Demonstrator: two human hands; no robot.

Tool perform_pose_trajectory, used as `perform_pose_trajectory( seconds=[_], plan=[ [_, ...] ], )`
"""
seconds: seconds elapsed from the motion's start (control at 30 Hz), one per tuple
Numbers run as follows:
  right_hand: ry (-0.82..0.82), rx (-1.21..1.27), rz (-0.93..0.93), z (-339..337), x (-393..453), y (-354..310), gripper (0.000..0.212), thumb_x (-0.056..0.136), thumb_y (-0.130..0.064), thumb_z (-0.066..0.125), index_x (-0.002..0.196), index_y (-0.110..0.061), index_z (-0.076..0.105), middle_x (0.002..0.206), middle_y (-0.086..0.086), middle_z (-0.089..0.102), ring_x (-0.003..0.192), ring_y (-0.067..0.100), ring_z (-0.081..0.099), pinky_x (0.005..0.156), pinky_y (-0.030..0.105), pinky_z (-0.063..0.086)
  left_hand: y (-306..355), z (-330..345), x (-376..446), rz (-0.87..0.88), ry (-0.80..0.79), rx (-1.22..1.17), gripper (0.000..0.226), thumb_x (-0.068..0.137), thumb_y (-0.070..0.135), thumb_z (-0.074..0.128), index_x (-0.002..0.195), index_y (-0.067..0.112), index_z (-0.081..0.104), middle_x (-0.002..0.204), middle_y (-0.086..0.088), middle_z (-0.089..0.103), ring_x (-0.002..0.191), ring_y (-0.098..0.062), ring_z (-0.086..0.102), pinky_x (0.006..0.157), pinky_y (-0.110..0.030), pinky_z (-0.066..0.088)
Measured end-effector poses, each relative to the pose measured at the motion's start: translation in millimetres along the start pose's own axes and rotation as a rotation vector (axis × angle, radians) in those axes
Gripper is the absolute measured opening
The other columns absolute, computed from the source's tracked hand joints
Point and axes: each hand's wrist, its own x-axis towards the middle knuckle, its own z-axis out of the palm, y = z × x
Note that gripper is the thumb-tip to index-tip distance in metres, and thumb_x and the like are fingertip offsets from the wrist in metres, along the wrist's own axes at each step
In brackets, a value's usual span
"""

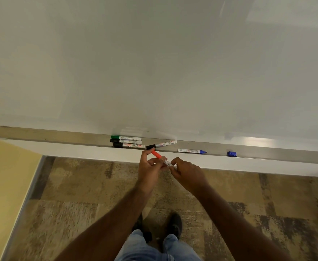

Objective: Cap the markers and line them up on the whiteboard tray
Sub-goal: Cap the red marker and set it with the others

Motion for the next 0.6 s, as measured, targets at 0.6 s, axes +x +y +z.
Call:
perform_pose_trajectory(
  seconds=[0.6],
  plan=[
    [0.130, 0.217, 0.189, -0.2, 9.9, 66.0, 0.031, 0.106, -0.036, 0.056, 0.136, -0.026, 0.061, 0.099, -0.004, 0.074, 0.077, 0.006, 0.066, 0.074, 0.025, 0.058, 40.5, -39.7, 66.7, 0.058, 0.111, -0.023, 0.037, 0.090, 0.007, 0.081, 0.123, -0.004, 0.067, 0.113, -0.019, 0.079, 0.105, -0.027, 0.079, 0.097, -0.039, 0.063]
  ],
)
